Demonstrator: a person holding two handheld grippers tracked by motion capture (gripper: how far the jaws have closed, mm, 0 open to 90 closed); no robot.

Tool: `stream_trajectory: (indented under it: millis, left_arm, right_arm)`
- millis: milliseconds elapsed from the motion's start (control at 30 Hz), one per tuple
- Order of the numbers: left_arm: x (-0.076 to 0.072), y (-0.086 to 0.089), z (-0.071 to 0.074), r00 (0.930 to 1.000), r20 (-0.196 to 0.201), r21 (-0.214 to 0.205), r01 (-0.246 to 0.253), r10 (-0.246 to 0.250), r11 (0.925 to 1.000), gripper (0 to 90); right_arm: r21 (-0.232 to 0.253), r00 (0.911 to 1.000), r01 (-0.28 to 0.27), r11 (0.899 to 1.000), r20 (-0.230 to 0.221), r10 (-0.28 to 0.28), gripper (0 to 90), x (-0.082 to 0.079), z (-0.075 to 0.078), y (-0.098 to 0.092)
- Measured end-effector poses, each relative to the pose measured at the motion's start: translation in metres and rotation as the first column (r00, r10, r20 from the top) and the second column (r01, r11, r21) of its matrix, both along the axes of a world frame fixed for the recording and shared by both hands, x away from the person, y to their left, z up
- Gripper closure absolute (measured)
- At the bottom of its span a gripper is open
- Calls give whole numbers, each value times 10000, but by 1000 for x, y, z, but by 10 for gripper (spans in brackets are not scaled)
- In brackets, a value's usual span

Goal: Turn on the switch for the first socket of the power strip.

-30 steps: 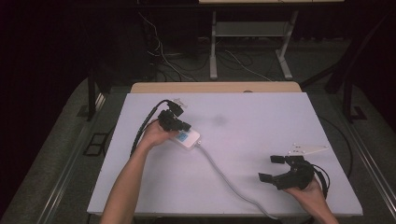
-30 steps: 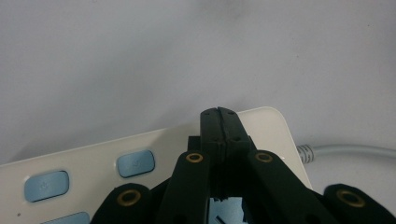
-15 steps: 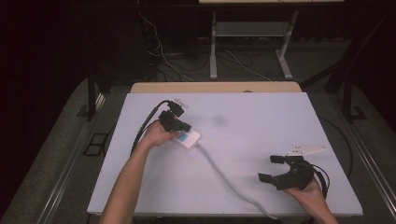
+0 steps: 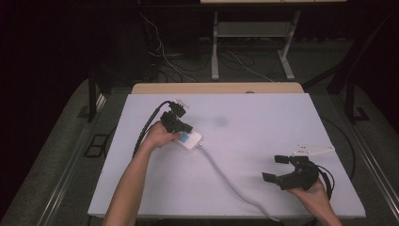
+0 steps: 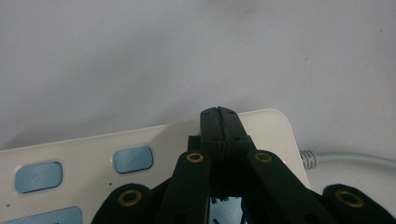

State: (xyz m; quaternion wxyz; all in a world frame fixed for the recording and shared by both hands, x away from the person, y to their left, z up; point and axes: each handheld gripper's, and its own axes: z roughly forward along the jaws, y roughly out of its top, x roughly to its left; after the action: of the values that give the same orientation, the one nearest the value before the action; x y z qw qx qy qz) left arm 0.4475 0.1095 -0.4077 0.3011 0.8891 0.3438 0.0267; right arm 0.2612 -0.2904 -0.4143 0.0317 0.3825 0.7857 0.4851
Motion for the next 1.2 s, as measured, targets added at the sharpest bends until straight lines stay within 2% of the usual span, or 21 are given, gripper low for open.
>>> stream_trajectory:
  millis: [133, 233, 333, 500, 733, 1200]
  left_arm:
    - [-2, 0, 0, 9998, 174, 50, 14, -15, 10000, 897]
    - [-6, 0, 1, 9987, 500, 165, 54, -62, 9998, 894]
    - [-11, 1, 0, 9983, 583, 0, 84, -83, 10000, 893]
    - [-17, 8, -1, 9964, 813, -383, -207, 237, 9991, 893]
    - [-23, 15, 9, 9936, 1037, -603, -375, 436, 9975, 893]
    - [-36, 17, 29, 9890, 1396, -577, -406, 484, 9975, 893]
  right_arm:
    - [-14, 10000, -12, 10000, 8, 12, 33, 0, 0, 0]
    - [4, 10000, 36, 10000, 10, -36, 33, 0, -1, -1]
    - [110, 9999, 104, 9999, -24, -104, 33, 0, -2, -2]
    - [111, 9998, 192, 9998, -38, -191, 33, 1, -2, -4]
    - [81, 9997, 227, 9997, -67, -226, 33, 3, -4, -4]
    - [72, 9998, 190, 9998, -79, -190, 33, 3, -4, -4]
